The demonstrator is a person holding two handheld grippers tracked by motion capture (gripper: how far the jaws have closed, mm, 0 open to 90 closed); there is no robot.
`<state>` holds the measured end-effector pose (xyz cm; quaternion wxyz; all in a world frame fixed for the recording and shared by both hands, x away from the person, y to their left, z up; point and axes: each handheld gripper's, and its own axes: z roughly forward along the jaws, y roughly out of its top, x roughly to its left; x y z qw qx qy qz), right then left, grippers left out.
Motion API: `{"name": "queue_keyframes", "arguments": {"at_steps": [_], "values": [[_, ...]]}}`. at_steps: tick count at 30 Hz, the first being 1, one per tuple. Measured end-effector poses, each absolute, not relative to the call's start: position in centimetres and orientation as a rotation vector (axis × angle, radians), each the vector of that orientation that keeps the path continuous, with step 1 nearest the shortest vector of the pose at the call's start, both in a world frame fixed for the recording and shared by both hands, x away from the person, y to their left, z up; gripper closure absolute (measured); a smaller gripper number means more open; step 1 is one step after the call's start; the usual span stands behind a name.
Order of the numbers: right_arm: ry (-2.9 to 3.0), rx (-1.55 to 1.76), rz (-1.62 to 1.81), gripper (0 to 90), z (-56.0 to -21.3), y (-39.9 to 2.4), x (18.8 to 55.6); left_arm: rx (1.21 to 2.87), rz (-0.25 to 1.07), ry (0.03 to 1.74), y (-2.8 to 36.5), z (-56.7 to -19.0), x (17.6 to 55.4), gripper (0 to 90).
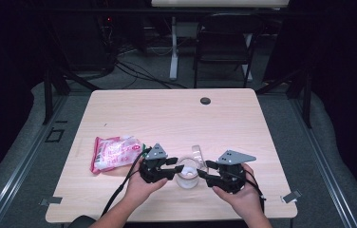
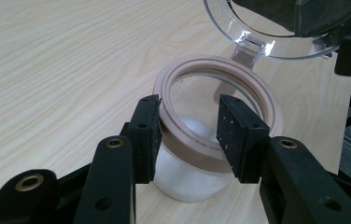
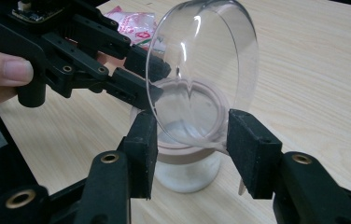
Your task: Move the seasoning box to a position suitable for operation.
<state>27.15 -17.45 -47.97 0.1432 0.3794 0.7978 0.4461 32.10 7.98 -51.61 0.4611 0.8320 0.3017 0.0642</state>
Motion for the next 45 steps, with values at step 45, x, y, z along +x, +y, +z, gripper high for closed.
{"name": "queue_keyframes", "arguments": {"at_steps": [45], "values": [[2.221, 1.252, 1.371, 72.5, -49.9, -20.0, 33.1, 1.926, 0.251, 0.921, 13.9, -50.8, 31.1, 55.8]]}}
